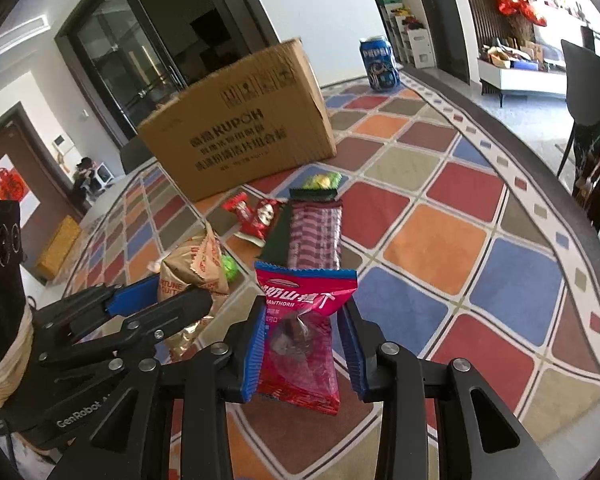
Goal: Organize snacks
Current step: 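Carry both packets into the cardboard box and open both tools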
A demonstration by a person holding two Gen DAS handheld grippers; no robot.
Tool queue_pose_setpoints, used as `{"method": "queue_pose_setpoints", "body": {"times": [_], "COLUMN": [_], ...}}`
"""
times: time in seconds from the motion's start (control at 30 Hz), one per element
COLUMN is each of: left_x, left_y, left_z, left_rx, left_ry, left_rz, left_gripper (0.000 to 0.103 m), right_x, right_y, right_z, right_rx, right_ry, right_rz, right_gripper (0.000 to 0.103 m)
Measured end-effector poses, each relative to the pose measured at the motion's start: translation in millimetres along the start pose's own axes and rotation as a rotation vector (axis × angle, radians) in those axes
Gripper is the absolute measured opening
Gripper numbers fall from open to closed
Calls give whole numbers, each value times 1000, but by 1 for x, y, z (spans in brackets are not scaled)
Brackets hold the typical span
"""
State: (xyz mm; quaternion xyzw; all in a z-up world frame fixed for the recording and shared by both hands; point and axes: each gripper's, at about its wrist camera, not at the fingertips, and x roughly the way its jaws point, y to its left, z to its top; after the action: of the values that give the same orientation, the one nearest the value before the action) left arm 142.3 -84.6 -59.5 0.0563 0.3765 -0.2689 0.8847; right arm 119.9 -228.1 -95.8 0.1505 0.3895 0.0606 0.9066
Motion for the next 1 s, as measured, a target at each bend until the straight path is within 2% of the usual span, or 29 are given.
{"method": "queue_pose_setpoints", "body": {"times": [0.4, 1.0], "left_x": [-43, -66], "left_y": [12, 68], "left_z": [29, 99], "left_rx": [-53, -60], "left_ry": [-108, -262], "left_rz": [75, 250], "left_gripper": [36, 36], "right_x": [-32, -24], "right_y": [20, 75], "right_z": [32, 110], "right_rx": [-55, -171], "right_ry": [-110, -234], "right_rz": [22, 107], "right_gripper": [36, 36]}}
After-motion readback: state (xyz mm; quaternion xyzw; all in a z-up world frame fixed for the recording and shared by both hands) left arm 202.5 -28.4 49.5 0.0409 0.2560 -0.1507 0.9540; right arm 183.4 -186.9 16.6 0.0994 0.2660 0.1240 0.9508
